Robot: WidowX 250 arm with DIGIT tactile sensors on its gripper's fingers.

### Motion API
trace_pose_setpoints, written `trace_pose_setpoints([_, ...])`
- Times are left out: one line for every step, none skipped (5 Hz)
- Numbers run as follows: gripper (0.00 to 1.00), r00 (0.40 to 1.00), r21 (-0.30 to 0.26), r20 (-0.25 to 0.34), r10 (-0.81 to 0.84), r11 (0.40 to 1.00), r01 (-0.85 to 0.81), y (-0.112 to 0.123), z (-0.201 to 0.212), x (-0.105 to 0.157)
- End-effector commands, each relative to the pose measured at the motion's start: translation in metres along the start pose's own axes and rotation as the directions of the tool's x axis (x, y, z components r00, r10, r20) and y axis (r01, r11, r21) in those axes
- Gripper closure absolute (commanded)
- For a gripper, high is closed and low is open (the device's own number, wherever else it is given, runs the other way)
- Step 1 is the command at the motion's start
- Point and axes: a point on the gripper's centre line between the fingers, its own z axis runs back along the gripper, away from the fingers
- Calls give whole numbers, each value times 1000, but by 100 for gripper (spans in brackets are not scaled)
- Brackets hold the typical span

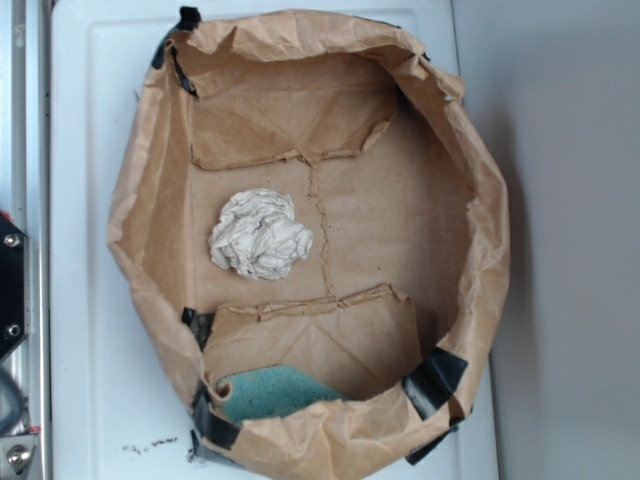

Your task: Grab the white paper.

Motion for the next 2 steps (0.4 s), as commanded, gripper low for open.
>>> trace_pose_setpoints([0, 1000, 0, 0, 0, 1000, 0, 0, 0, 0])
trace_pose_setpoints([0, 999, 13, 18, -46, 999, 46, -9, -7, 49])
